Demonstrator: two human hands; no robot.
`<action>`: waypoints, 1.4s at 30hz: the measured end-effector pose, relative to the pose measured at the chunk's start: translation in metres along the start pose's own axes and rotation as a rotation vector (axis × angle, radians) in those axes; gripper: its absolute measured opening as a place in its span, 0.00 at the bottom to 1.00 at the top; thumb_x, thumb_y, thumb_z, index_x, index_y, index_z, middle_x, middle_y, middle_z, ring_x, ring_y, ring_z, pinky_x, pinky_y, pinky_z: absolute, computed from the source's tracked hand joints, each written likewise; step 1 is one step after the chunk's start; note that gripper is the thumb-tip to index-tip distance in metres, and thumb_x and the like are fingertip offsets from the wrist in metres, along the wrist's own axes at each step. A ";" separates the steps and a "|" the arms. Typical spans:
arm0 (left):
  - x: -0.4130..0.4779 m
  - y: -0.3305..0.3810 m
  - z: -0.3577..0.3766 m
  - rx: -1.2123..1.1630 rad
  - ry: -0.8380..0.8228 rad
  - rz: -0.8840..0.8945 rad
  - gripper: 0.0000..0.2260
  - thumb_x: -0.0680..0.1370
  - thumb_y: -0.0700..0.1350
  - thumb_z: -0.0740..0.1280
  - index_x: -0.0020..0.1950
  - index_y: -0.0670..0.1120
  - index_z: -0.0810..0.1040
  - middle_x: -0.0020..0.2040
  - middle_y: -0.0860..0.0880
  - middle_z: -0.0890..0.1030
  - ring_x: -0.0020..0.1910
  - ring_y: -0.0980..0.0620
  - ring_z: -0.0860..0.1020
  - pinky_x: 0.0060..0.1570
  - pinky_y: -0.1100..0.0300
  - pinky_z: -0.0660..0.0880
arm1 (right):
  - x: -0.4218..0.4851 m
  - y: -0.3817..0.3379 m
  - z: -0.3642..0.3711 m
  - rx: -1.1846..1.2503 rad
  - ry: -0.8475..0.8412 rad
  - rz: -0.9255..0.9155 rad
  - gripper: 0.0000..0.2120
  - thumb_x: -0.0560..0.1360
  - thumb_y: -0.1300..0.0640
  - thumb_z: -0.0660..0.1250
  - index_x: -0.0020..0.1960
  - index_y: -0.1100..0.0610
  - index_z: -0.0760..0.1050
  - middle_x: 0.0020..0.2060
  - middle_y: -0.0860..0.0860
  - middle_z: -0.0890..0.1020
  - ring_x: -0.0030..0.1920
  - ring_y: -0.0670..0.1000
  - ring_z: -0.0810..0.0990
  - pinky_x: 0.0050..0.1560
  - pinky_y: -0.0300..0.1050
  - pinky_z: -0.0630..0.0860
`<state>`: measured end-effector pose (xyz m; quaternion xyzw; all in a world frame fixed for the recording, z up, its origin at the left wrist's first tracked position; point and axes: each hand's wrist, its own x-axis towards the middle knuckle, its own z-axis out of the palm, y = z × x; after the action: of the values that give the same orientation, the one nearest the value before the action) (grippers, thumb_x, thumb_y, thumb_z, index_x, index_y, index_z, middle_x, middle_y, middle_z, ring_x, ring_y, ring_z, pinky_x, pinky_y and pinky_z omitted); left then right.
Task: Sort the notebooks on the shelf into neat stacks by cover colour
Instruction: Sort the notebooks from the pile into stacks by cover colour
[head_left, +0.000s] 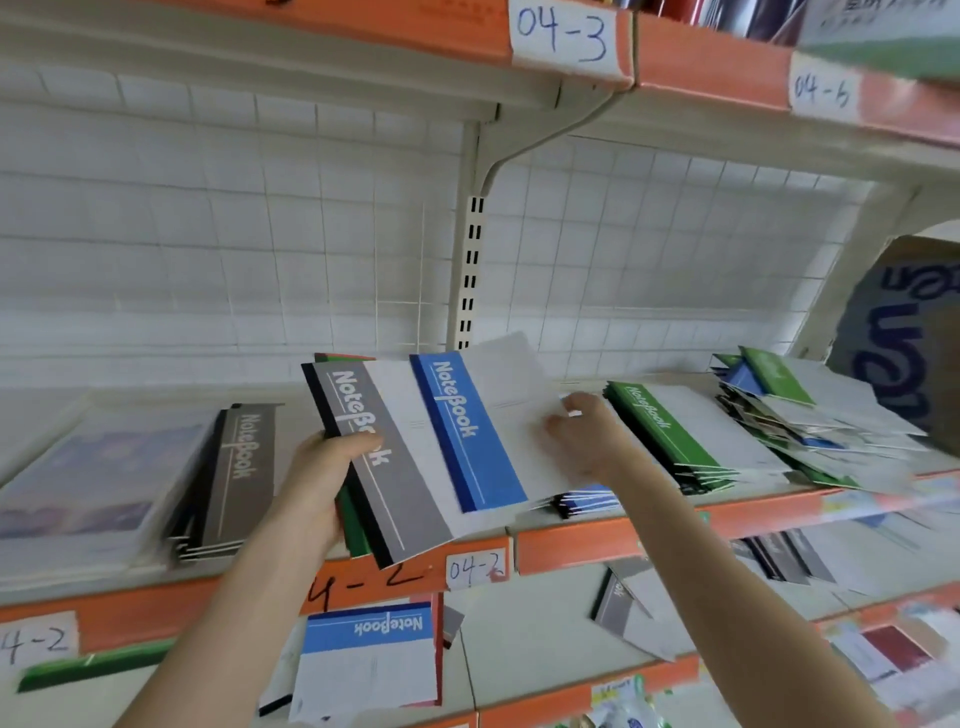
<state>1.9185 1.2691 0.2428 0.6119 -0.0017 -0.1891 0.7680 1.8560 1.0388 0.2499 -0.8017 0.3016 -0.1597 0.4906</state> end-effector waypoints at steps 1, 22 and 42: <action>0.001 -0.002 0.004 0.004 -0.009 -0.016 0.05 0.76 0.35 0.63 0.48 0.43 0.77 0.41 0.42 0.79 0.37 0.44 0.78 0.36 0.57 0.72 | 0.006 0.006 -0.014 0.004 0.062 0.012 0.04 0.75 0.65 0.61 0.42 0.59 0.70 0.38 0.56 0.74 0.38 0.53 0.73 0.29 0.36 0.67; 0.009 -0.007 0.043 0.086 -0.096 0.042 0.11 0.74 0.38 0.69 0.55 0.45 0.77 0.47 0.43 0.82 0.43 0.45 0.80 0.37 0.57 0.73 | 0.019 0.024 -0.029 -0.148 0.019 -0.036 0.11 0.78 0.53 0.61 0.42 0.60 0.73 0.35 0.55 0.75 0.37 0.54 0.73 0.36 0.40 0.69; 0.003 0.009 -0.028 -0.068 0.099 0.011 0.03 0.79 0.46 0.63 0.48 0.48 0.75 0.44 0.48 0.80 0.42 0.50 0.78 0.37 0.57 0.72 | -0.031 -0.028 0.081 -0.268 -0.044 -0.069 0.05 0.75 0.61 0.61 0.42 0.60 0.66 0.34 0.52 0.71 0.33 0.50 0.69 0.34 0.41 0.68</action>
<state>1.9303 1.2961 0.2437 0.5942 0.0396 -0.1543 0.7884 1.8860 1.1242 0.2377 -0.8733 0.2816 -0.1170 0.3801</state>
